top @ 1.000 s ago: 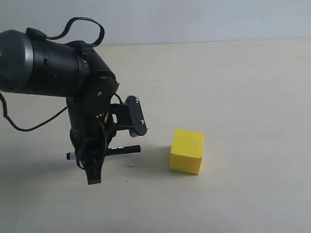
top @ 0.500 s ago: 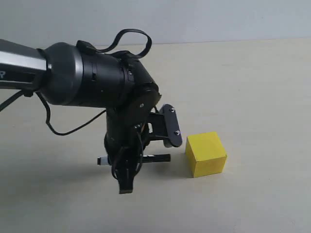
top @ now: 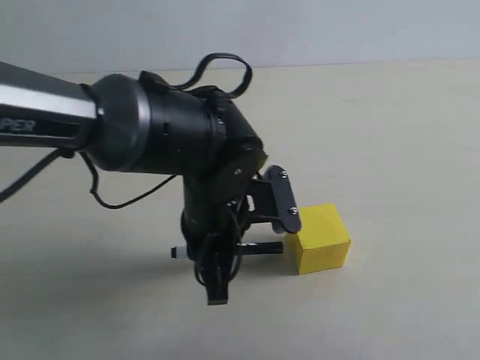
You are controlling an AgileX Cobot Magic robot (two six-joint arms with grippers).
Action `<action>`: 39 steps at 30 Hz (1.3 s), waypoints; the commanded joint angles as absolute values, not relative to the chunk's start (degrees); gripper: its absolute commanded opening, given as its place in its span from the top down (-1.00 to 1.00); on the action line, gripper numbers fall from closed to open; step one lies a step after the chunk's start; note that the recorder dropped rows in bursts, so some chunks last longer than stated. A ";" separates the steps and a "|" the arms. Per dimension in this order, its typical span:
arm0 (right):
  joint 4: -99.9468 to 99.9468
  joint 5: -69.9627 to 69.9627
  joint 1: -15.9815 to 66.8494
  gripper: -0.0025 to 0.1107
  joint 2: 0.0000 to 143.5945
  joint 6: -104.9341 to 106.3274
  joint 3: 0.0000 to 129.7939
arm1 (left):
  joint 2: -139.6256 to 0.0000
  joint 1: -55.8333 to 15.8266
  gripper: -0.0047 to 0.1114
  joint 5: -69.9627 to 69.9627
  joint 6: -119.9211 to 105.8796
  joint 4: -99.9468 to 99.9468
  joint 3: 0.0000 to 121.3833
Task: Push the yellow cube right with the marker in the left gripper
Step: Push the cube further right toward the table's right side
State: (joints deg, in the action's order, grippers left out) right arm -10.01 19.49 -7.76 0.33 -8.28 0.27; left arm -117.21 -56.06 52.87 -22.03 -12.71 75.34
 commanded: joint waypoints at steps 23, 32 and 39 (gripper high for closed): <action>-10.50 19.09 -8.11 0.96 0.00 -8.18 0.00 | -123.81 -62.91 0.92 52.16 -17.98 -15.55 86.25; -10.50 19.09 -8.11 0.96 0.00 -8.18 0.00 | -125.22 -61.06 0.92 61.30 -16.21 -15.82 90.13; -10.50 19.09 -8.11 0.96 0.00 -8.18 0.00 | -125.44 -62.88 0.92 47.39 -15.67 -14.40 90.13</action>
